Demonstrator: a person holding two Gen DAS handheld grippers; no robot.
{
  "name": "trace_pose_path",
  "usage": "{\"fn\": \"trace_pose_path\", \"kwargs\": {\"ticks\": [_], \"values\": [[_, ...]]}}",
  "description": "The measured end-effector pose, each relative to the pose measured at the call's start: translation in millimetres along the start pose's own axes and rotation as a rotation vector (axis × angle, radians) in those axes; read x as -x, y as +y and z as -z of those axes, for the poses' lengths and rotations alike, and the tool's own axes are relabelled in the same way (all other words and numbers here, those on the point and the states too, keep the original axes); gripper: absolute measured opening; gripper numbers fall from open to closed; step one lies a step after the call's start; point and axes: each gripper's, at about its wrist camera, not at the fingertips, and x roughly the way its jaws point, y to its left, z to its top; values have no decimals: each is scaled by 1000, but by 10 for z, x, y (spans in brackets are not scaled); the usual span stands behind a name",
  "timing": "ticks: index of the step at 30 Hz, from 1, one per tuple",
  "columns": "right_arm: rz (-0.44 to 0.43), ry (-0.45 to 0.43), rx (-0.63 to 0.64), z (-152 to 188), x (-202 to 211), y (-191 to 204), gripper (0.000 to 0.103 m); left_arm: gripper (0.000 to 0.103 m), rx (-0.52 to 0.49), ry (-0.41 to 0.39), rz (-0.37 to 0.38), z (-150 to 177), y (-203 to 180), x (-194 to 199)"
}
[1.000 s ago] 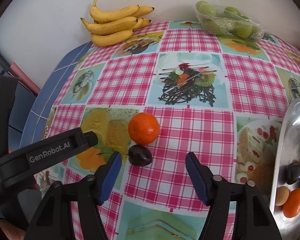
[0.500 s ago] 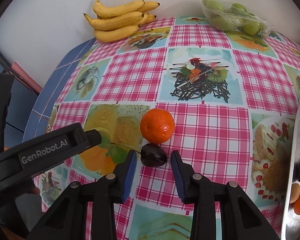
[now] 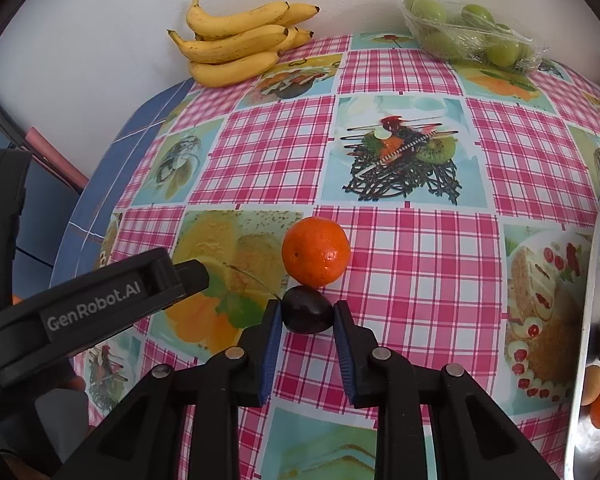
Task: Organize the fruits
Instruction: 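Grasp the black plum with the right tool, then grasp the tangerine with the left tool while the right tool holds the plum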
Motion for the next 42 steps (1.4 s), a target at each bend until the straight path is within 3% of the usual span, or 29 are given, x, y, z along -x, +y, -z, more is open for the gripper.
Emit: {"fn": "trace_pose_path", "kwargs": {"ticks": [12, 18, 24, 31, 34, 39, 42], "values": [[-14, -30, 1, -29, 185, -76, 28, 95, -3, -12, 22, -30, -45, 76], [0, -46, -51, -59, 263, -290, 28, 95, -25, -20, 78, -25, -190, 122], [29, -64, -86, -81, 357, -541, 28, 95, -38, 25, 155, 20, -358, 26], [46, -75, -115, -92, 439, -760, 28, 95, -140, -10, 171, 90, -670, 54], [44, -77, -127, -95, 456, -810, 28, 93, -201, -24, 144, 117, -789, 42], [45, -75, -129, -90, 463, -835, 28, 83, -254, -32, 185, 138, -946, 17], [44, -76, -127, -88, 463, -828, 28, 81, -289, -57, 169, 163, -1012, 30]]}}
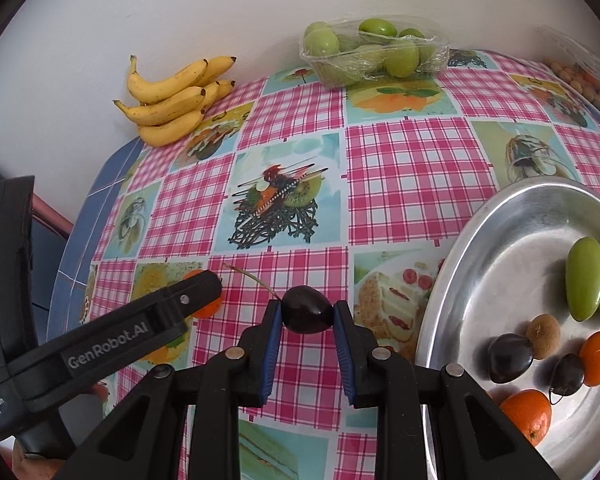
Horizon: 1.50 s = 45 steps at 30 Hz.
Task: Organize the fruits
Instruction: 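Grasp the tangerine with the left tool while the right tool holds the plum, then carry the tangerine and black plum over the steel bowl with both tools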
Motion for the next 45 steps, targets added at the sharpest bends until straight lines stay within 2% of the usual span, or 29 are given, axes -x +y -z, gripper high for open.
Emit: {"fn": "trace_pose_path", "kwargs": {"ticks": [4, 7, 9, 11, 14, 17, 20, 23, 45], "values": [[-4, -2, -2, 4, 16, 3, 28, 77, -32, -21, 5, -15, -54, -3], [-6, -4, -4, 2, 20, 8, 28, 64, -48, -24, 7, -23, -90, -25], [-1, -2, -2, 4, 16, 7, 28, 62, -52, -23, -1, -25, -96, -38], [-1, 4, -3, 8, 7, 2, 28, 61, -50, -25, -1, -16, -85, -42], [-2, 3, -8, 8, 11, -14, 28, 52, -45, -22, 5, -10, -76, -60], [-4, -1, -11, 1, 21, -19, 28, 48, -31, -18, 15, -10, -46, -75], [-4, -2, -16, 0, 26, -24, 28, 46, -11, -17, 21, -20, -19, -82], [-4, -2, -18, -1, 24, -18, 28, 39, 5, -16, 32, -28, 7, -86], [4, -3, -43, 12, 171, -44, 28, 38, 26, -48, 117, -25, -114, 327]]}}
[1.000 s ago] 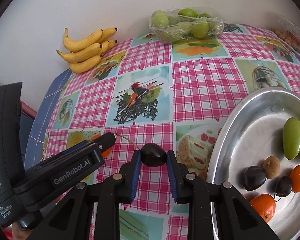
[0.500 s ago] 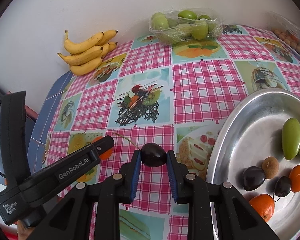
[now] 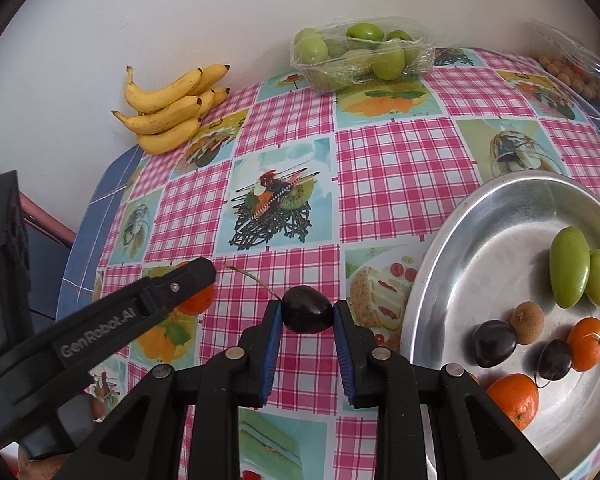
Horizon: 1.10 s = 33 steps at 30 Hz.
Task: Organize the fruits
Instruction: 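Carry the tangerine and black plum over the steel bowl with both tools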
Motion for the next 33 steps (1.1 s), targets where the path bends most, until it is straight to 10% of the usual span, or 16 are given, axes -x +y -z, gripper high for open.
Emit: {"fn": "trace_pose_path", "kwargs": {"ticks": [33], "values": [[168, -39, -366, 133, 699, -1425, 28, 38, -374, 149, 91, 716, -1464, -227]]}}
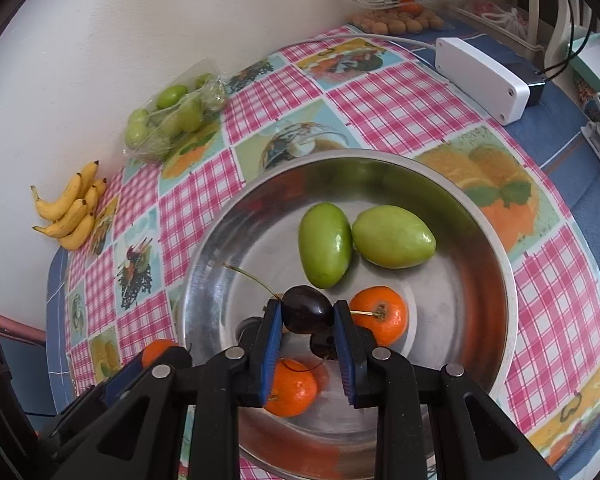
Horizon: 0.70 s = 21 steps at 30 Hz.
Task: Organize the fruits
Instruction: 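Carry the tangerine and black plum over the steel bowl with both tools, then open the left tool to drop the tangerine while the right tool releases the plum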
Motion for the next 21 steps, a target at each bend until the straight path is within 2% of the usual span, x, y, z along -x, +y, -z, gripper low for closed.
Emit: {"fn": "trace_pose_path", "kwargs": {"ticks": [5, 21], "values": [[9, 20, 16, 14, -53, 39, 28, 38, -7, 27, -11, 18, -20, -102], [30, 33, 27, 11, -63, 50, 30, 38, 15, 44, -14, 31, 5, -79]]}}
